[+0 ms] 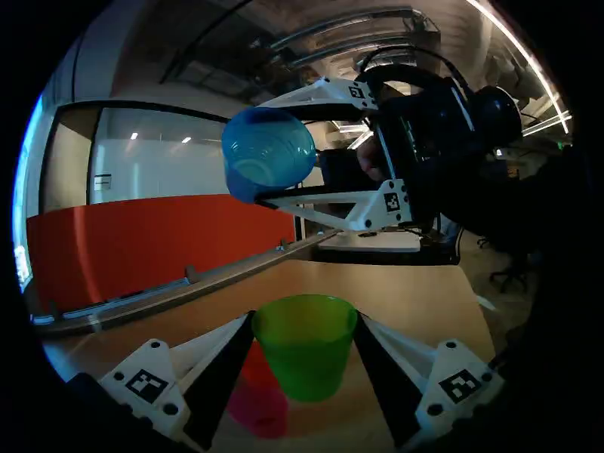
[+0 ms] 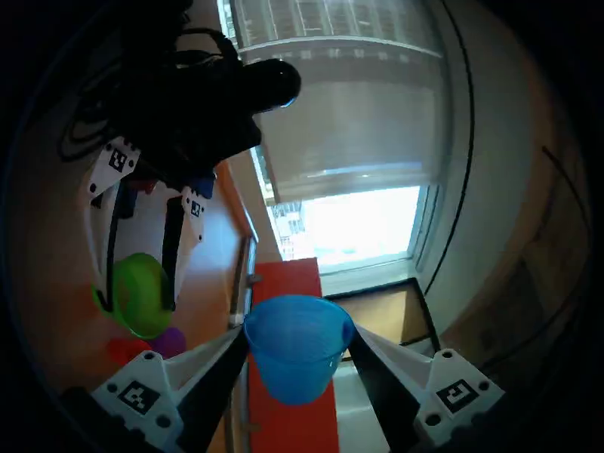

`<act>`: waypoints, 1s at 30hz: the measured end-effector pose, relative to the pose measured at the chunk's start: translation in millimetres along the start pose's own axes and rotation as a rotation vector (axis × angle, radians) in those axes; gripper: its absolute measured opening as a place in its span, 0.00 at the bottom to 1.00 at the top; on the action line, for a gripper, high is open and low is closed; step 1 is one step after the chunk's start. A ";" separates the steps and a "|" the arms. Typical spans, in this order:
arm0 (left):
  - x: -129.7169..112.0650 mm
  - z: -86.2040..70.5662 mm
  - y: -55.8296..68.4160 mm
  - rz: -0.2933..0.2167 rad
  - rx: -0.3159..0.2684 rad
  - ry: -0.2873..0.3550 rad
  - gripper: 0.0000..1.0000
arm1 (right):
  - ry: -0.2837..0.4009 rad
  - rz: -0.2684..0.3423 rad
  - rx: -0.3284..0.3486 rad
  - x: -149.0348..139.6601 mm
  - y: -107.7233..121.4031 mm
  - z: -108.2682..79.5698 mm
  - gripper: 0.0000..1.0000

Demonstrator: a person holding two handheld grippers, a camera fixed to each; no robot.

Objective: Pour water

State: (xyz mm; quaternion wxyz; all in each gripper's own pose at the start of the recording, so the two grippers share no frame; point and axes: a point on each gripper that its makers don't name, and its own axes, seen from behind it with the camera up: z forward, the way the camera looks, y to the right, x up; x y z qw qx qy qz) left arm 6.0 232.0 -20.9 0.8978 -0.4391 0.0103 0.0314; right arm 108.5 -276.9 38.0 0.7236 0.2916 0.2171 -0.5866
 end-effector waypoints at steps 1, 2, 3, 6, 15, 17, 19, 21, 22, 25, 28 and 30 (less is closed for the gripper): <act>0.4 -0.1 -0.5 0.000 0.001 0.001 0.90 | -0.002 0.027 -0.002 -1.1 -0.3 -0.2 0.91; 0.8 -0.1 -1.0 0.001 0.002 0.001 0.90 | -0.004 0.051 -0.003 -2.1 -0.5 -0.4 0.91; 1.1 -0.2 -1.5 0.001 0.003 0.002 0.90 | -0.005 0.075 -0.005 -3.1 -0.7 -0.6 0.91; 1.5 -0.7 -3.6 -0.002 0.006 0.003 0.89 | -0.004 0.162 -0.006 -4.6 -3.6 -2.6 0.91; 0.5 -3.1 -6.6 -0.004 0.015 -0.001 0.89 | 0.005 0.490 0.010 -4.2 -17.8 -9.1 0.91; 0.9 -3.5 -6.9 -0.003 0.015 -0.002 0.90 | 0.008 0.575 0.019 -4.5 -20.0 -10.1 0.91; 1.4 -3.7 -7.5 -0.003 0.017 -0.002 0.90 | 0.008 0.654 0.024 -6.1 -21.8 -10.3 0.91; 1.9 -3.9 -8.3 -0.003 0.018 -0.002 0.89 | 0.006 0.723 0.028 -8.5 -23.1 -10.1 0.91; 1.7 -4.1 -8.4 -0.004 0.019 -0.002 0.89 | 0.000 0.758 0.029 -11.0 -24.5 -9.6 0.91; 0.6 -4.5 -8.3 -0.007 0.019 -0.003 0.89 | -0.011 0.861 0.036 -16.1 -28.2 -8.7 0.91; -1.2 -5.1 -8.2 -0.007 0.019 -0.006 0.89 | -0.011 0.973 0.051 -17.8 -31.2 -8.6 0.91; -2.1 -5.5 -8.7 -0.005 0.020 -0.009 0.89 | -0.008 1.049 0.061 -18.1 -32.9 -8.3 0.91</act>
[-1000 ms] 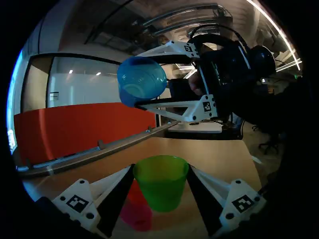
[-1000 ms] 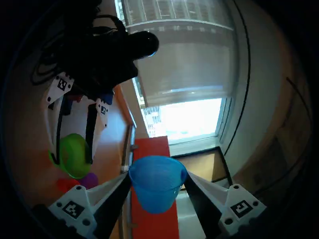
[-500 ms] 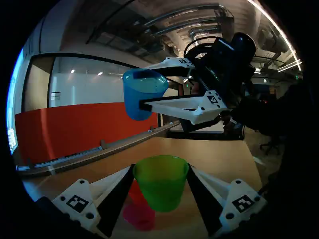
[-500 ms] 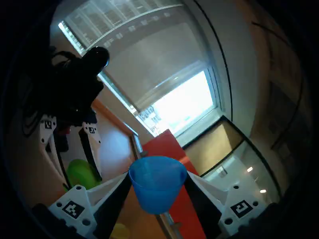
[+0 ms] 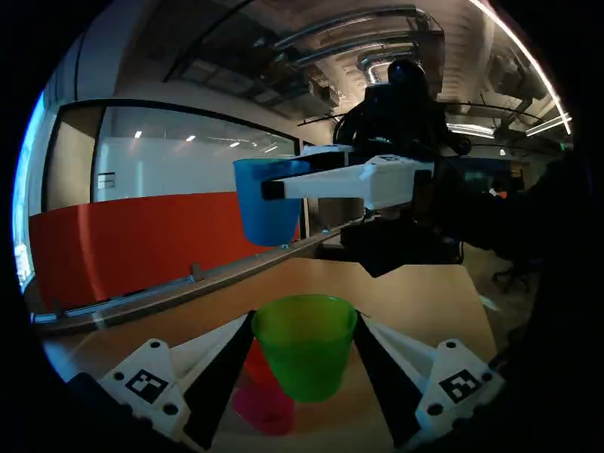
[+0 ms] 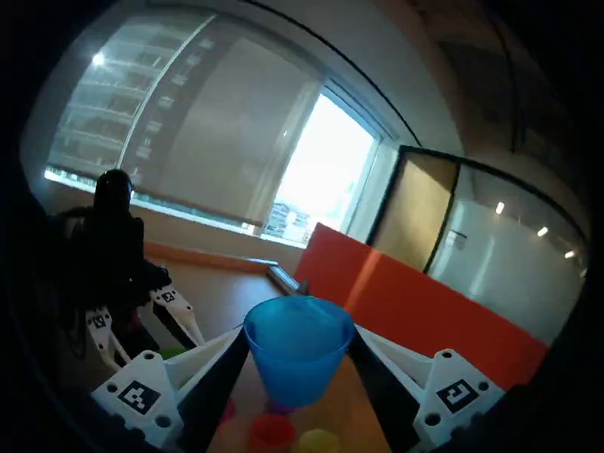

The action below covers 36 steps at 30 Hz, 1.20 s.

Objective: Pour water

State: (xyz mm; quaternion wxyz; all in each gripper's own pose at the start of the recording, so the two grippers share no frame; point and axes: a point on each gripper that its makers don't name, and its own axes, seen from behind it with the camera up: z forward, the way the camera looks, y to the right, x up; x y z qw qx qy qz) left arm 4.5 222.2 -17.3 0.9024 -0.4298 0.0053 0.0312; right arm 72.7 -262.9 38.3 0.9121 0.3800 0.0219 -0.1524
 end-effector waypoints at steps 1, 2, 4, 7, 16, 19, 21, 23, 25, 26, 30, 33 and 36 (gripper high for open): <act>0.0 -0.2 -0.7 0.000 0.002 0.000 0.89 | 0.001 0.036 0.008 -0.1 -0.3 -0.1 0.91; 0.0 -0.3 -1.3 -0.001 0.003 -0.001 0.89 | 0.001 0.069 0.014 -0.1 -0.6 -0.1 0.91; 0.1 -0.8 -2.7 -0.002 0.006 -0.001 0.90 | 0.002 0.119 0.022 0.4 -0.1 -0.5 0.91; 0.3 -2.2 -4.5 -0.005 0.009 0.000 0.89 | 0.001 0.155 0.023 0.9 2.0 -1.5 0.91; -5.1 -6.9 -5.3 0.001 0.009 -0.024 0.89 | -0.047 0.169 0.033 -20.6 0.0 -7.5 0.91; -8.7 -7.8 -3.6 0.005 0.005 -0.037 0.89 | -0.068 0.175 0.039 -31.2 -1.5 -10.0 0.91; -11.4 -8.5 -1.9 0.007 0.001 -0.047 0.89 | -0.082 0.178 0.041 -39.2 -2.4 -11.7 0.91; -15.8 -9.5 -0.3 0.010 -0.003 -0.058 0.89 | -0.097 0.182 0.046 -46.7 -3.8 -13.2 0.91; -19.8 -10.6 0.5 0.015 -0.006 -0.070 0.89 | -0.110 0.185 0.053 -53.4 -5.5 -14.7 0.91; -22.1 -11.2 0.6 0.018 -0.006 -0.077 0.89 | -0.118 0.187 0.057 -57.0 -6.6 -15.5 0.91; -30.0 -13.2 0.7 0.027 -0.010 -0.102 0.89 | -0.147 0.186 0.072 -71.4 -9.9 -18.8 0.91; -35.8 -14.8 1.5 0.028 -0.014 -0.117 0.89 | -0.168 0.180 0.078 -82.0 -11.5 -20.5 0.91; -42.2 -16.3 2.4 0.026 -0.018 -0.134 0.89 | -0.186 0.177 0.085 -92.0 -13.8 -21.6 0.92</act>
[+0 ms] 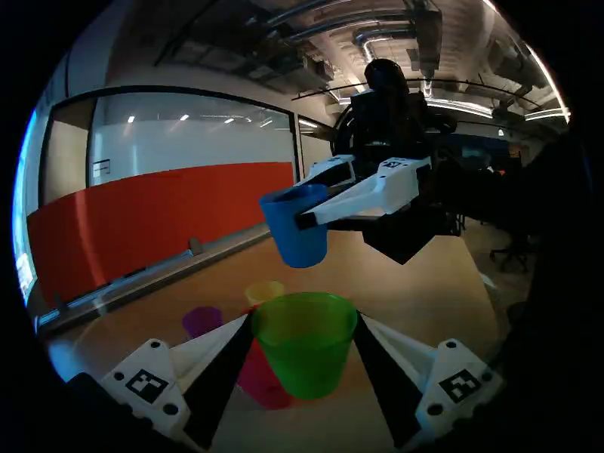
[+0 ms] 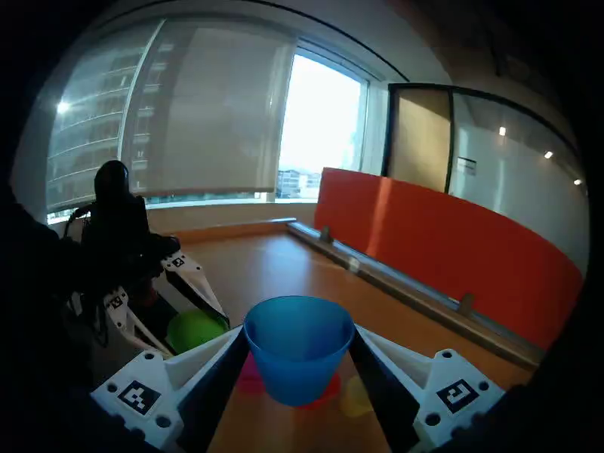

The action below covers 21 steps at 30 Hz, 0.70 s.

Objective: Pour water

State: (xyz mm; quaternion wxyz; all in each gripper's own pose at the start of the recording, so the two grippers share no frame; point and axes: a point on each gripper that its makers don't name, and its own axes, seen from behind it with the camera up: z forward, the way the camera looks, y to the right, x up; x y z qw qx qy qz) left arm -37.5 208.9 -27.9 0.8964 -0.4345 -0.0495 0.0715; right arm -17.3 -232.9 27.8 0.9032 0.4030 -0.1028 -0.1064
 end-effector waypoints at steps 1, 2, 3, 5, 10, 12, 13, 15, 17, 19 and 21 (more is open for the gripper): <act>-2.3 -0.1 -0.1 0.001 -0.001 -0.006 0.89 | -0.005 0.001 0.004 -2.9 -0.6 0.4 0.92; -4.9 -0.2 -0.2 0.002 -0.001 -0.012 0.89 | -0.010 0.001 0.008 -6.2 -1.3 0.8 0.91; -7.3 -0.2 -0.3 0.003 -0.002 -0.017 0.90 | -0.015 0.002 0.012 -9.2 -1.9 1.2 0.91; -12.9 -0.4 0.3 0.006 -0.005 -0.032 0.90 | -0.027 0.004 0.021 -16.0 -3.8 2.4 0.92; -26.3 -1.8 2.2 0.023 -0.015 -0.071 0.89 | -0.065 0.000 0.042 -35.1 -7.7 4.7 0.92; -31.3 -2.3 2.7 0.031 -0.018 -0.087 0.90 | -0.081 -0.003 0.048 -43.3 -8.6 5.7 0.91; -33.6 -2.5 2.7 0.031 -0.019 -0.094 0.89 | -0.087 -0.003 0.051 -46.7 -9.3 6.2 0.91; -38.5 -3.0 2.6 0.032 -0.022 -0.109 0.89 | -0.100 -0.003 0.057 -53.8 -10.8 7.2 0.92; -43.4 -3.2 2.0 0.031 -0.025 -0.124 0.90 | -0.111 0.001 0.065 -59.9 -12.3 8.5 0.92; -47.9 -3.3 1.4 0.031 -0.027 -0.137 0.90 | -0.122 0.005 0.071 -65.7 -13.5 9.6 0.91; -52.5 -3.1 0.7 0.030 -0.029 -0.151 0.90 | -0.133 0.009 0.077 -71.8 -14.6 10.7 0.92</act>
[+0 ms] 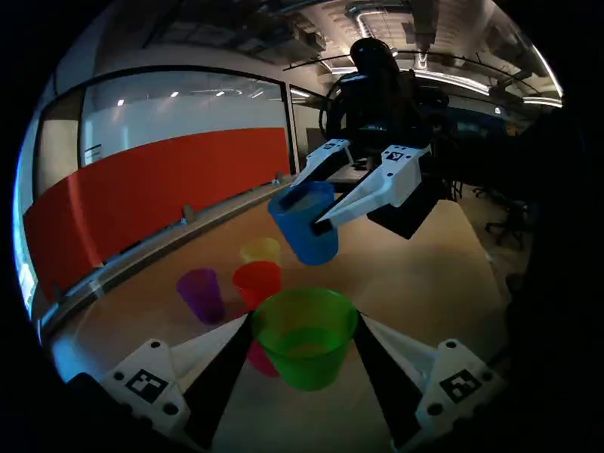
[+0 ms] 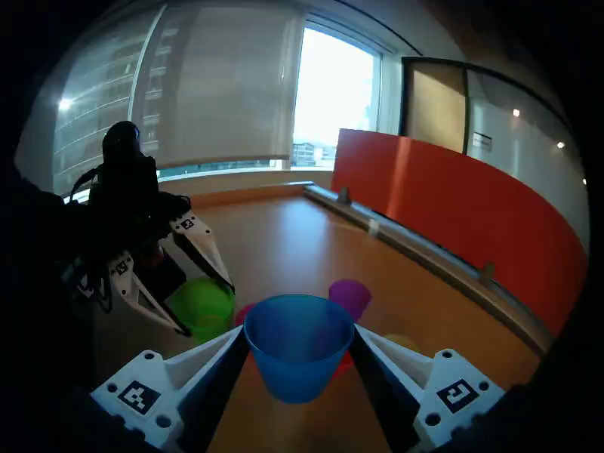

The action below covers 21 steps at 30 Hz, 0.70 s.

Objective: Pour water

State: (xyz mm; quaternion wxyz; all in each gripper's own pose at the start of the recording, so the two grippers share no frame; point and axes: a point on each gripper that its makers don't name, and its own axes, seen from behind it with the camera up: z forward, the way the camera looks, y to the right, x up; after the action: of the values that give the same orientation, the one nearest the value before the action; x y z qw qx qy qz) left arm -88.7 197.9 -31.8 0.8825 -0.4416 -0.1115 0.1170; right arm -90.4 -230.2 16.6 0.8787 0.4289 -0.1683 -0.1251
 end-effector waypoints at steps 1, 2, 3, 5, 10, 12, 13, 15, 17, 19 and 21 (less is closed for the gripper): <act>-2.1 0.2 -0.1 0.001 -0.002 -0.007 0.90 | -0.006 0.002 0.004 -2.7 -0.6 0.9 0.92; -4.6 0.3 -0.2 0.002 -0.003 -0.015 0.90 | -0.012 0.003 0.008 -5.7 -1.4 1.9 0.92; -6.7 0.5 -0.3 0.003 -0.005 -0.022 0.90 | -0.018 0.005 0.011 -8.4 -2.0 2.8 0.92; -11.6 0.3 -0.2 0.004 -0.009 -0.036 0.90 | -0.028 0.006 0.018 -13.9 -3.1 4.6 0.92; -20.3 0.1 0.8 0.007 -0.016 -0.061 0.90 | -0.052 0.010 0.031 -27.5 -5.6 8.9 0.92; -22.8 -0.2 1.4 0.007 -0.018 -0.067 0.90 | -0.062 0.012 0.037 -33.2 -6.7 10.9 0.92; -23.9 -0.4 2.0 0.006 -0.020 -0.069 0.90 | -0.067 0.011 0.039 -35.6 -7.2 11.7 0.92; -26.2 -0.8 3.3 0.004 -0.024 -0.073 0.89 | -0.077 0.010 0.043 -40.6 -8.1 13.5 0.92; -28.4 -1.0 4.2 0.002 -0.027 -0.076 0.89 | -0.083 0.008 0.045 -44.7 -8.8 15.2 0.92; -30.3 -1.2 4.9 0.001 -0.030 -0.078 0.89 | -0.088 0.007 0.048 -48.2 -9.2 16.8 0.92; -32.2 -1.4 5.5 0.000 -0.031 -0.080 0.89 | -0.093 0.007 0.050 -51.6 -9.6 18.4 0.92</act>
State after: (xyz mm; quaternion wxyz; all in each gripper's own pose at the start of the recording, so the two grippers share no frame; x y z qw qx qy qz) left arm -119.4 190.3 -40.0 0.8703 -0.4503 -0.1486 0.1330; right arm -145.6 -230.3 9.8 0.8593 0.4438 -0.2137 -0.1375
